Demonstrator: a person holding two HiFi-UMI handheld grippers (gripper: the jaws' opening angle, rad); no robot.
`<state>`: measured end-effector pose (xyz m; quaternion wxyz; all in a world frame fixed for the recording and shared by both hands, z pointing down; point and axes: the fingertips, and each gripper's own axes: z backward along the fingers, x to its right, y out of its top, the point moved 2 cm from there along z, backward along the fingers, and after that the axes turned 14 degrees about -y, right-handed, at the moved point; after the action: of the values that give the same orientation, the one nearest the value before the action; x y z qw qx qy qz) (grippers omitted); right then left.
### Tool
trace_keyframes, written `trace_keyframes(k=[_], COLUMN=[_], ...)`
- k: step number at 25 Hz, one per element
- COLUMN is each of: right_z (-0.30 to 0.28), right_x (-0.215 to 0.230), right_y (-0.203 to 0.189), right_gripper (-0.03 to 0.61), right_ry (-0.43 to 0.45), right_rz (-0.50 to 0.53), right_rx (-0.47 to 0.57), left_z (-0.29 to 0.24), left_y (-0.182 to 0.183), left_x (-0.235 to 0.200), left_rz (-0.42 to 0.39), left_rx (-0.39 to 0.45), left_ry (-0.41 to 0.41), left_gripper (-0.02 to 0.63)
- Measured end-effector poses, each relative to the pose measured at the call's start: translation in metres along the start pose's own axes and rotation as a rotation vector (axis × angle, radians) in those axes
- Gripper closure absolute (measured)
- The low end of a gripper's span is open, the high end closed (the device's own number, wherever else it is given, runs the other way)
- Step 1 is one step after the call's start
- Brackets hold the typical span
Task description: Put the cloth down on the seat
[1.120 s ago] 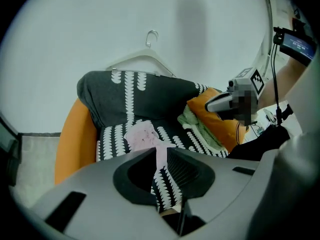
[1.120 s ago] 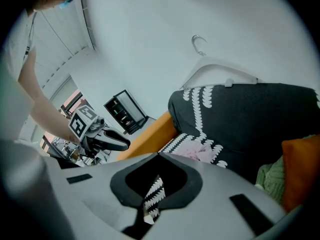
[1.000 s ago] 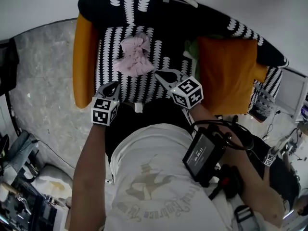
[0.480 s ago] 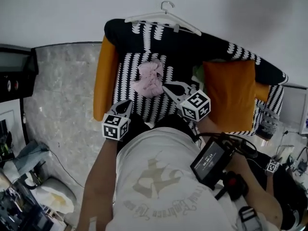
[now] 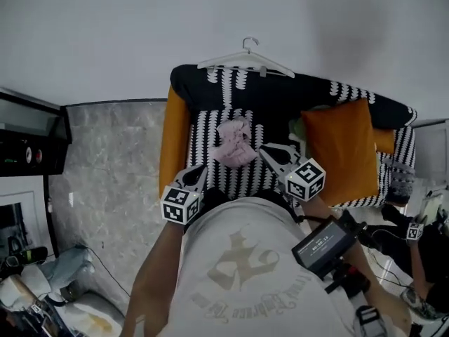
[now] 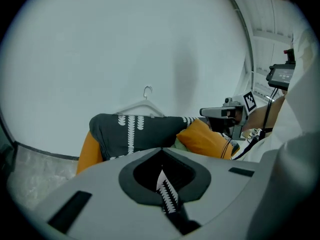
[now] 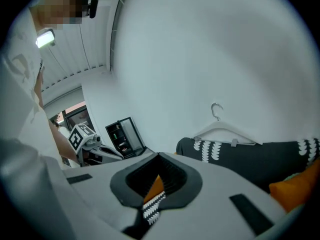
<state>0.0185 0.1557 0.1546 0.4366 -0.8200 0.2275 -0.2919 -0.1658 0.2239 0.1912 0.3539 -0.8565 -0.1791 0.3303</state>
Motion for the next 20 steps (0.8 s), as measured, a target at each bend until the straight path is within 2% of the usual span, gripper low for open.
trace_keyframes(k=[5,10,20], right_z=[0.009,0.02,0.039], right_x=[-0.024,-0.06,-0.036], right_y=[-0.003,-0.013,-0.018], right_gripper=[0.563,0.563,0.563], right_ry=[-0.084,-0.151,-0.263], right_rz=[-0.017,-0.025,-0.063], right_rx=[0.044,0.076,0.099], left_z=[0.015,0.04,0.011], left_y=[0.0,-0.013,-0.004], left_x=[-0.002,-0.004,-0.007], left_rz=[-0.071,-0.104,-0.147], left_rx=[-0.004,0.004,-0.049], left_ry=[-0.074,-0.119,-0.196], left_gripper=[0.601,0.601,0.601])
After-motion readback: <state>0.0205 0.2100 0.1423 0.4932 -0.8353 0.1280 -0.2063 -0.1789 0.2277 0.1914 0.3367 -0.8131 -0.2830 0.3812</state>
